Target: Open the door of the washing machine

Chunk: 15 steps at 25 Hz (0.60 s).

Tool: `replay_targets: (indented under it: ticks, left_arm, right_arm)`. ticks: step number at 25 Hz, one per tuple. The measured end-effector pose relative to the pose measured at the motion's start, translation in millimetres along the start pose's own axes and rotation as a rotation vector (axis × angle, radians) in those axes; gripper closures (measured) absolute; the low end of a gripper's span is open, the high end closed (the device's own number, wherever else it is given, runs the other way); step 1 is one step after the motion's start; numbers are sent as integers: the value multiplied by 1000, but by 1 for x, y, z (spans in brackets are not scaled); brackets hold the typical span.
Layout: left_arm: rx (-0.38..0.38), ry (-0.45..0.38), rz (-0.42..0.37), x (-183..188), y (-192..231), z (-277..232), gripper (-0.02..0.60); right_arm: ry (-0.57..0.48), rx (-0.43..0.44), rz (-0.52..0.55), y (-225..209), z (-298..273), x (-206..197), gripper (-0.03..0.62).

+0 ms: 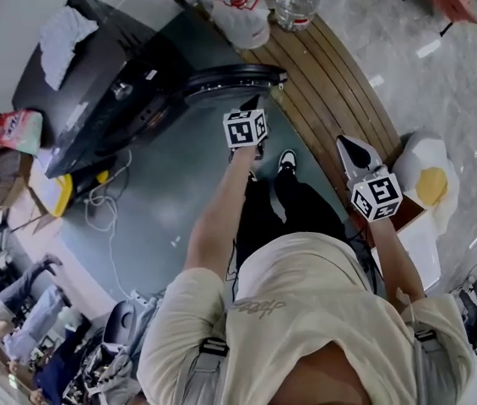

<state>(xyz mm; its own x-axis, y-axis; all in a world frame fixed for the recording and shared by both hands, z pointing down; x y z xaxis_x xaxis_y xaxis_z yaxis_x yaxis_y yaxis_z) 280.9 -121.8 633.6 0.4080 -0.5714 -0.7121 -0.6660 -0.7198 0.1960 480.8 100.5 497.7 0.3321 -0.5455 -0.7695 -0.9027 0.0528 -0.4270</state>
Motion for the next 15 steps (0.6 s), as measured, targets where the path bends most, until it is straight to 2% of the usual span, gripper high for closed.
replay_targets:
  ticks: [11,15]
  left_arm:
    - [77,-131,-193,30,-8,138,569]
    - [112,-219,-236,50,-13,196,568]
  right_arm:
    - [-68,92,66,48,-28,27,594]
    - [-112,136,106,68,-33,50,594]
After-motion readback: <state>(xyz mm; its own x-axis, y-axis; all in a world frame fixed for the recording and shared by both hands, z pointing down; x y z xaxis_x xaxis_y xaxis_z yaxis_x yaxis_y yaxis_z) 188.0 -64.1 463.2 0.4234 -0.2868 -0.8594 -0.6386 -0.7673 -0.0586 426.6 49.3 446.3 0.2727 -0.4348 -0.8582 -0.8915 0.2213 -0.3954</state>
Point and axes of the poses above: the fingertips, and each gripper's own axes: z backward along the fingers, y to its left, x out of its top, the point moved 9 cm from there along z, backward along the fingers, and after that the axes turned 14 degrees about -z, right-handed, at the moved point
